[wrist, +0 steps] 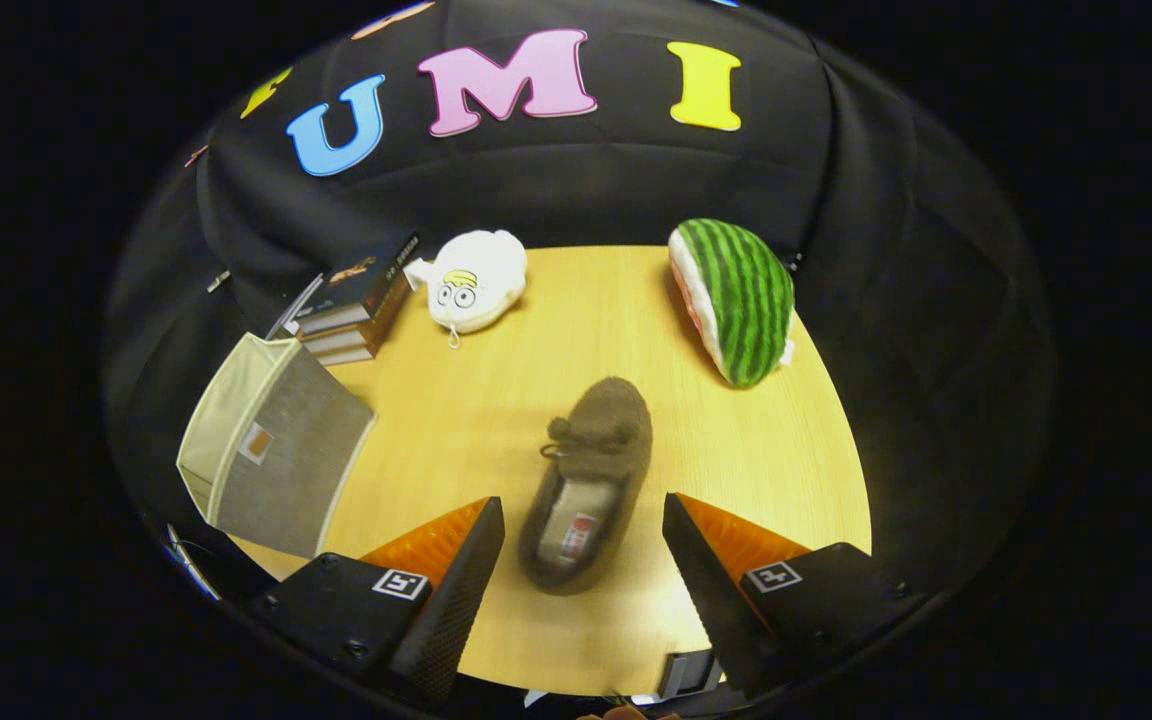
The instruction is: Open the storage box then place both shoes into the box .Put the left shoe in first, then the right shoe, with the right side of both shoes facing outward in a uniform manner.
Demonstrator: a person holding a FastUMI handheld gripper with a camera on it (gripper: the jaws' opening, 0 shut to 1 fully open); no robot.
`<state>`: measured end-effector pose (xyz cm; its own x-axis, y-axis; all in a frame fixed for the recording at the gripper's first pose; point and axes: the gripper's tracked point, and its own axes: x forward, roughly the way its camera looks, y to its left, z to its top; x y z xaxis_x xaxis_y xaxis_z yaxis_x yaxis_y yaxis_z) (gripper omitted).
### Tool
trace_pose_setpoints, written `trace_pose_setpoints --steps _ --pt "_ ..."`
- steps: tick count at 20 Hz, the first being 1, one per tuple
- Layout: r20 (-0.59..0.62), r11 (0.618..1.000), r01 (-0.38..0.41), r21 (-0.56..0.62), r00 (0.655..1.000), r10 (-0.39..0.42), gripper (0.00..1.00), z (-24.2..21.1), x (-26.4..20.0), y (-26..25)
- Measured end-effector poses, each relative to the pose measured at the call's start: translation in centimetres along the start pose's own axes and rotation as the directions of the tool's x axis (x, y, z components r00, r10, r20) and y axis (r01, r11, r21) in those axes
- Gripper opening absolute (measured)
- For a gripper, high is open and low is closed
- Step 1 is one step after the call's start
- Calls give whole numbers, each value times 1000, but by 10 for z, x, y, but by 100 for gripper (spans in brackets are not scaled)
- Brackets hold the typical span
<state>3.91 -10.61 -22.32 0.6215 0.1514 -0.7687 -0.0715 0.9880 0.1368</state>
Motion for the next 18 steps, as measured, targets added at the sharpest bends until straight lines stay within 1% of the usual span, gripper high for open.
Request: trace_pose_setpoints --steps 4,6,9,13,16,18 --pt "-53 1000 24 -9 998 -24 99 -21 44 -24" --pt "-72 999 30 -13 997 -31 99 -23 62 -31" --pt "-107 999 33 17 994 -31 99 -22 86 -31" --pt "-149 997 26 75 989 -15 100 -21 110 -26" --pt "-181 994 16 107 984 3 99 -24 118 -21" --pt "-202 990 4 141 979 24 95 -26 120 -18"
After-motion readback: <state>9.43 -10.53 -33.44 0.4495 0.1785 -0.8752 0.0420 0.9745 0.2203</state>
